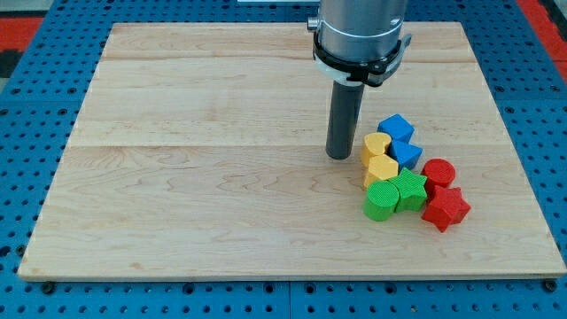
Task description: Move your arm towards the red star
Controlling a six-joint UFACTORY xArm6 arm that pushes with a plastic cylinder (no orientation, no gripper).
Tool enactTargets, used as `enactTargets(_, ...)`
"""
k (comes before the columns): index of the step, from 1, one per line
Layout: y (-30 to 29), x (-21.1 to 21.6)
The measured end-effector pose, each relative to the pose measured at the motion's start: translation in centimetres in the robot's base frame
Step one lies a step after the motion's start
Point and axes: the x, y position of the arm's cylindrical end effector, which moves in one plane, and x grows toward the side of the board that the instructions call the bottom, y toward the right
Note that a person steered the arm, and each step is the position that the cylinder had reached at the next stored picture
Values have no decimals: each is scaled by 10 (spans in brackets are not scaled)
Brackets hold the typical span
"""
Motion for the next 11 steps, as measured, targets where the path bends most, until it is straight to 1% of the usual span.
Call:
enactTargets(1, 0, 0)
enactTargets(2, -22, 1)
enactTargets(3, -40, -15)
enactTargets(4, -27, 30)
enactTargets(5, -26, 101)
enactTargets(6, -31, 156)
enactTargets(7, -4, 160)
enactTargets(8, 77, 160)
enactTargets(9, 108, 161)
enactTargets(11, 122, 160)
